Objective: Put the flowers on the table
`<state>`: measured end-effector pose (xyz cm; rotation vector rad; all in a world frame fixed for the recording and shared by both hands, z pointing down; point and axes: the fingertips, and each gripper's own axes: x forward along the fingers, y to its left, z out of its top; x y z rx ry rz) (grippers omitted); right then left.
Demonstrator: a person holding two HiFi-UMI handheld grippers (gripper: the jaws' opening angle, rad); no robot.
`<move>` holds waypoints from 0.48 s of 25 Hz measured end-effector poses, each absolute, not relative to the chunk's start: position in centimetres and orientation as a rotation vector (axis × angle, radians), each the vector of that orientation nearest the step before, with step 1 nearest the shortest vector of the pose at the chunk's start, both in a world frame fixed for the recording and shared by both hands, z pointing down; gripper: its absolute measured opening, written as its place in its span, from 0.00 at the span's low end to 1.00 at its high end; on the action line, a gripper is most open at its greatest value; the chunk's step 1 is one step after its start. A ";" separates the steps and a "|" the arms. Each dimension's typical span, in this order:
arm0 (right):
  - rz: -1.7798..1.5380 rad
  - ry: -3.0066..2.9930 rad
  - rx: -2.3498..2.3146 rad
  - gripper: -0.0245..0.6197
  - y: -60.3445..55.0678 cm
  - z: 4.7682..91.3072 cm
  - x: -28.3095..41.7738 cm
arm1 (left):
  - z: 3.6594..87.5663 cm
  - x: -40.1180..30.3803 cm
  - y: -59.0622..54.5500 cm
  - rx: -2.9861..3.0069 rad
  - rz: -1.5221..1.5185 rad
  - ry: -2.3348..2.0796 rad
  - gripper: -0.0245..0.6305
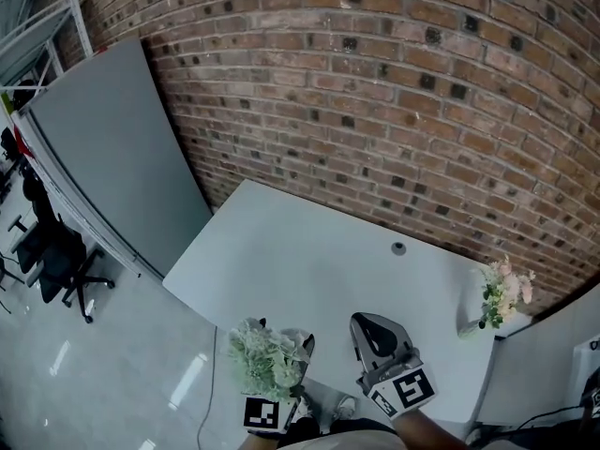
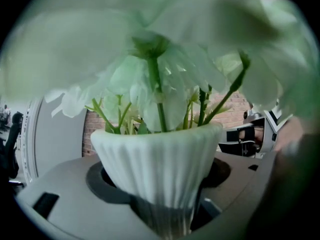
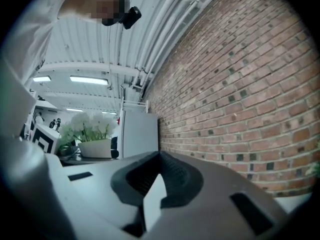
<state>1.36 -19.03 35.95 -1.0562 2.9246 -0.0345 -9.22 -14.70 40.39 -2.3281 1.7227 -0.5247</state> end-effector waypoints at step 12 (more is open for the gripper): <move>-0.037 2.917 -1.231 0.06 -20.0 37.1 0.5 | 44.0 -13.5 -18.7 -2.406 -0.401 1.758 0.58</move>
